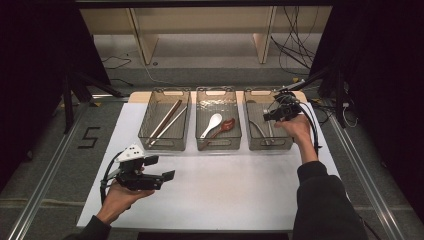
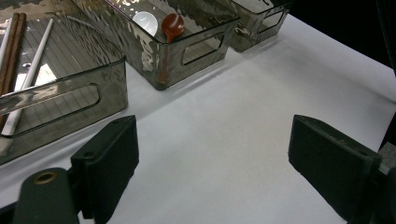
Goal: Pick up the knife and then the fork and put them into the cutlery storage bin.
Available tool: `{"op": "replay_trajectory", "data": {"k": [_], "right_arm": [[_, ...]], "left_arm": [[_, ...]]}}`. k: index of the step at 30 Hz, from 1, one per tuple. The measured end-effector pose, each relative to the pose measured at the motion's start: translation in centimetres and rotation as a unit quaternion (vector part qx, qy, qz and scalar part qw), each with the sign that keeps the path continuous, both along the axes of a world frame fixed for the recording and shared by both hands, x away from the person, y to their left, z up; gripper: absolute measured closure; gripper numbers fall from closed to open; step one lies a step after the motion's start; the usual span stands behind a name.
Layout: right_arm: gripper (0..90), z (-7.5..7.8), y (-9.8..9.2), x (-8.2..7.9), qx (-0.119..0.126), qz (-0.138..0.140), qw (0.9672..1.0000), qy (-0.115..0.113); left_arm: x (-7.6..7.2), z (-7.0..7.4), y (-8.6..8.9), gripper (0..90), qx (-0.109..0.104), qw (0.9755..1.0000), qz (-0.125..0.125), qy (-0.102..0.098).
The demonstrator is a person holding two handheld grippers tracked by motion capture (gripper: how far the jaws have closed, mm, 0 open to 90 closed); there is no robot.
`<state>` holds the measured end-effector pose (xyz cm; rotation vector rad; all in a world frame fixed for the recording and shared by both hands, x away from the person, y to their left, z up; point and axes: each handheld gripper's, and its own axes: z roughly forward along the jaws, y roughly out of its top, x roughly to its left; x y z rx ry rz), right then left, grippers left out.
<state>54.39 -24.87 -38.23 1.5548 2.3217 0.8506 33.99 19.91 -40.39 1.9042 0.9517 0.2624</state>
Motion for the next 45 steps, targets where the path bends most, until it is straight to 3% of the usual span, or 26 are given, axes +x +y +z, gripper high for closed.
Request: {"op": "replay_trajectory", "data": {"k": [9, 20, 31, 38, 45], "right_arm": [[46.1, 0.3, 1.0, -3.5, 0.027, 0.041, 0.9979, -0.043], [37.5, 0.8, 2.0, -7.4, 0.049, 0.067, 0.9928, -0.087], [31.1, 1.1, 2.7, -10.3, 0.075, 0.082, 0.9873, -0.114], [28.7, 0.7, 2.9, -11.9, 0.100, 0.091, 0.9838, -0.118], [27.0, 0.5, 3.2, -13.4, 0.110, 0.099, 0.9802, -0.131]], "left_arm": [[0.0, 0.0, 0.0, 15.7, -0.003, 1.0000, 0.000, 0.001], [0.0, 0.0, 0.0, 15.7, -0.005, 1.0000, 0.002, 0.001], [0.1, 0.0, 0.1, 15.7, -0.009, 1.0000, 0.003, 0.001], [0.2, 0.0, 0.0, 15.8, -0.011, 0.9999, 0.001, 0.002], [0.2, 0.0, 0.0, 15.8, -0.018, 0.9998, 0.002, 0.005]]}}
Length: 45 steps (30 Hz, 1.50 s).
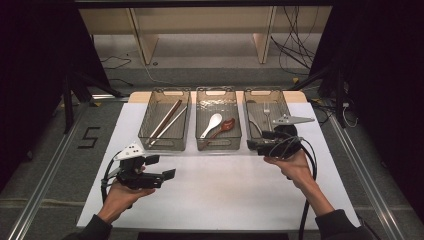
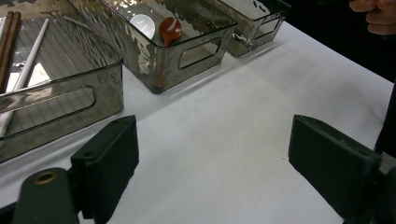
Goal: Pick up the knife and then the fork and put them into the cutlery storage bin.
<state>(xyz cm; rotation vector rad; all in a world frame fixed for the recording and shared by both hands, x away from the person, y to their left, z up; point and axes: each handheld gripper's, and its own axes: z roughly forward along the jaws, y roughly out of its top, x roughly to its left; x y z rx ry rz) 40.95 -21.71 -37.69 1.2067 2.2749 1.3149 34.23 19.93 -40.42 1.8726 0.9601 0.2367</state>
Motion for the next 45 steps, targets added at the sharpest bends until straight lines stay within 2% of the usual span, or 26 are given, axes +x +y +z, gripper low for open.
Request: {"op": "replay_trajectory", "data": {"k": [4, 8, 13, 15, 24, 32, 45], "right_arm": [[24.8, -0.1, 0.4, -1.0, -0.001, 0.011, 0.9999, -0.003], [24.5, -0.1, 0.4, -2.2, 0.009, 0.017, 0.9997, -0.014], [24.0, -0.1, 0.5, -3.9, 0.017, 0.026, 0.9991, -0.028], [24.1, -0.1, 0.4, -4.4, 0.021, 0.026, 0.9987, -0.038], [22.0, -1.1, -0.6, -6.5, 0.035, 0.019, 0.9979, -0.052], [21.1, -2.1, -1.0, -7.8, 0.025, 0.022, 0.9979, -0.055], [19.9, -2.5, -1.7, -8.7, 0.011, -0.001, 0.9985, -0.053]], "left_arm": [[0.0, 0.1, 0.0, 15.7, -0.005, 1.0000, -0.001, -0.001], [-0.1, 0.2, -0.3, 15.7, -0.004, 0.9999, -0.009, -0.003], [-0.1, 0.2, -0.2, 15.8, -0.009, 0.9999, -0.008, -0.004], [-0.1, 0.3, -0.2, 15.7, -0.012, 0.9999, -0.008, -0.004], [-0.2, 0.4, -0.2, 15.8, -0.021, 0.9996, -0.013, -0.012], [-0.4, 0.5, -0.3, 15.8, -0.027, 0.9993, -0.017, -0.016], [-0.7, 0.6, -0.3, 15.7, -0.031, 0.9991, -0.024, -0.017]]}}
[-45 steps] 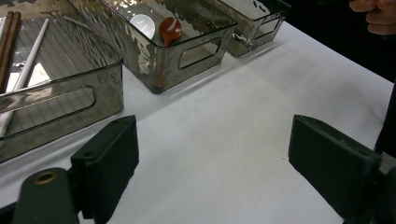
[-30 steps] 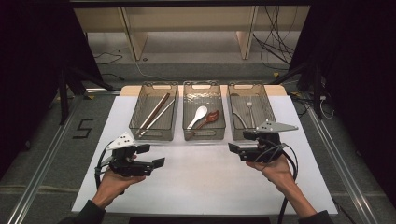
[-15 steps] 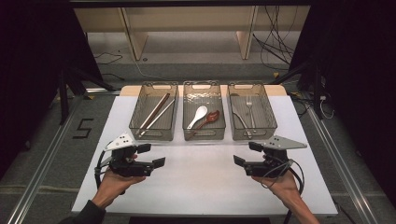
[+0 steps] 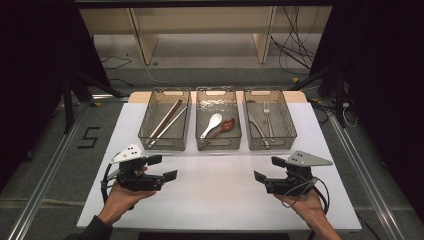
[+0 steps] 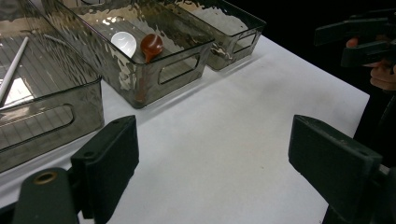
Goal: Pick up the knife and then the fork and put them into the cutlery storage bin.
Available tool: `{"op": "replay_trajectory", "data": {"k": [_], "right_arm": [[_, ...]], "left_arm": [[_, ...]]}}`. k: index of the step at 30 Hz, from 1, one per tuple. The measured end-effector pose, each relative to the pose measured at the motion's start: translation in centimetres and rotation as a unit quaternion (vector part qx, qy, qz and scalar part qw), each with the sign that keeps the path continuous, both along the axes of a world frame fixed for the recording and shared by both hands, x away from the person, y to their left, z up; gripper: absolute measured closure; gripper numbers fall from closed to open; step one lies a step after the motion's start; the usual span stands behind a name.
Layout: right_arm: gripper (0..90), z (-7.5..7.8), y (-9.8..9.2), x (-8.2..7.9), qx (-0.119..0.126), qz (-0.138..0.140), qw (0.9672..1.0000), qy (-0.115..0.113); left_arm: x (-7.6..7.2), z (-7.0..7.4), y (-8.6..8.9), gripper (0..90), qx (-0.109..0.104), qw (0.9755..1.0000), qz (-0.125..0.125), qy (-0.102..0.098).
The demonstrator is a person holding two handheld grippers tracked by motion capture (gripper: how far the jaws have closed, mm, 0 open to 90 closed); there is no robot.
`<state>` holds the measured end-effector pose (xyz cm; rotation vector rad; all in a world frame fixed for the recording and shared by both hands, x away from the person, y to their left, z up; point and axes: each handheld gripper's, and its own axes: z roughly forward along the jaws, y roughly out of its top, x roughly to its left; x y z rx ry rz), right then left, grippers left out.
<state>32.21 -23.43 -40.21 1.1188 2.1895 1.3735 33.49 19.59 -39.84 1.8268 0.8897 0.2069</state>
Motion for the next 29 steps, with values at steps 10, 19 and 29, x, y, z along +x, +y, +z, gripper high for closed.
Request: {"op": "replay_trajectory", "data": {"k": [10, 19, 29], "right_arm": [[19.7, 0.09, -0.36, -0.03, 0.005, -0.005, 1.0000, -0.002], [19.3, 0.13, -0.35, 0.00, 0.005, -0.004, 1.0000, -0.005], [19.2, 0.18, -0.34, 0.03, 0.005, -0.005, 1.0000, -0.005]], "left_arm": [[0.06, -0.06, -0.03, 15.7, 0.001, 1.0000, 0.001, -0.002], [0.09, -0.07, -0.12, 15.7, 0.003, 1.0000, -0.001, -0.001], [0.10, -0.09, -0.13, 15.7, 0.006, 1.0000, -0.002, -0.001]]}}
